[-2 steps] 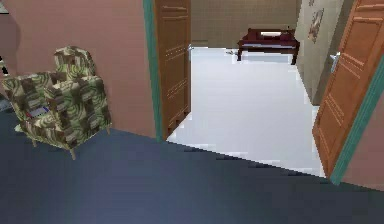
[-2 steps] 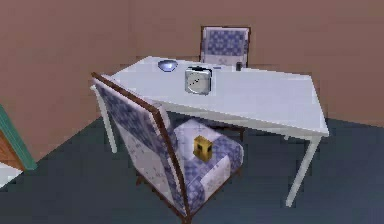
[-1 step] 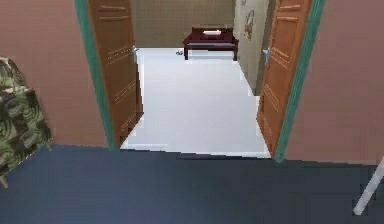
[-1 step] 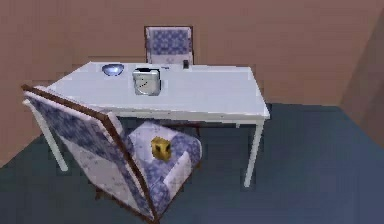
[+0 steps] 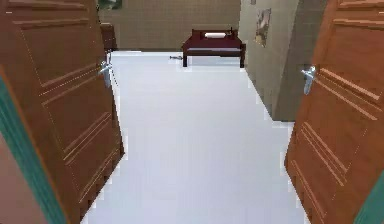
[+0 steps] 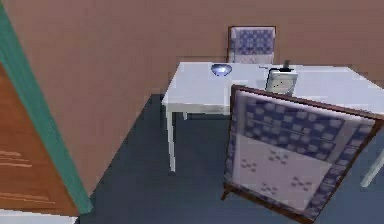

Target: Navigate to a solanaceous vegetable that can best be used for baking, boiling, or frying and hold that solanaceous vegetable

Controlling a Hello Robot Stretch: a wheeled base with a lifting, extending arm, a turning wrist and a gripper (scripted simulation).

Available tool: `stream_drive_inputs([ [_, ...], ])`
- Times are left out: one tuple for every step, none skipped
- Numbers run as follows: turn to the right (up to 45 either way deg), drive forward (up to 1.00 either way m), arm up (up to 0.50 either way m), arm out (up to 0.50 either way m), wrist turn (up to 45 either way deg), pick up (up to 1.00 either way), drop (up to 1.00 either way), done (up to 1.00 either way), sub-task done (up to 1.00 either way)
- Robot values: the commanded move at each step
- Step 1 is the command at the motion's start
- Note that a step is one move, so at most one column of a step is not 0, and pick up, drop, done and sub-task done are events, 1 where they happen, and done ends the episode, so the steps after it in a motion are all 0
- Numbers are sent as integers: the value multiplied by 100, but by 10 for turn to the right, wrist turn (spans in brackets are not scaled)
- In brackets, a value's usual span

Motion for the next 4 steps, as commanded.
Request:
stream_drive_inputs([
  [0,100,0,0,0,0,0,0,0],
  [0,90,0,0,0,0,0,0,0],
  [-330,0,0,0,0,0,0,0,0],
  [0,60,0,0,0,0,0,0,0],
])
